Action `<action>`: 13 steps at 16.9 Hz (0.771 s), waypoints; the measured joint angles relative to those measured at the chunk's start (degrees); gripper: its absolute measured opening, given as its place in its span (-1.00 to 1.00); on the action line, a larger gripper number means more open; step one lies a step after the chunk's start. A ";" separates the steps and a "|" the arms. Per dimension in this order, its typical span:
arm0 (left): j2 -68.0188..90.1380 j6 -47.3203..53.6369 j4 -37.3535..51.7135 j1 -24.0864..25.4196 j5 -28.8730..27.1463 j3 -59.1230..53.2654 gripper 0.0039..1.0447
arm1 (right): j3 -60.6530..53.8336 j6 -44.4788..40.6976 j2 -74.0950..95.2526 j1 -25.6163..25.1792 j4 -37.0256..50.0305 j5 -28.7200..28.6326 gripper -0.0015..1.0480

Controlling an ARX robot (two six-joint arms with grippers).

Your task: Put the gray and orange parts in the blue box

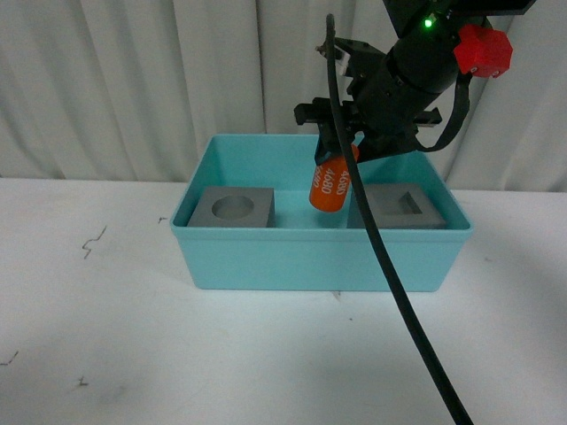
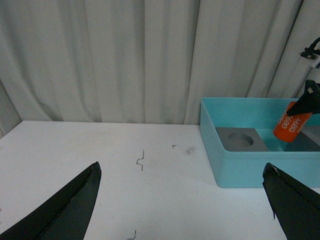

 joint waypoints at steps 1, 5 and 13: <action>0.00 0.00 0.02 0.00 -0.02 0.00 0.88 | 0.00 -0.02 0.15 0.37 -0.11 -0.13 -0.10; 0.00 0.00 0.00 0.00 0.00 0.00 0.88 | -3.23 -1.18 0.15 1.46 -0.57 0.72 -0.10; 0.00 0.00 0.02 0.00 0.00 0.00 0.88 | -3.87 -3.08 0.37 1.46 -0.72 1.77 -0.10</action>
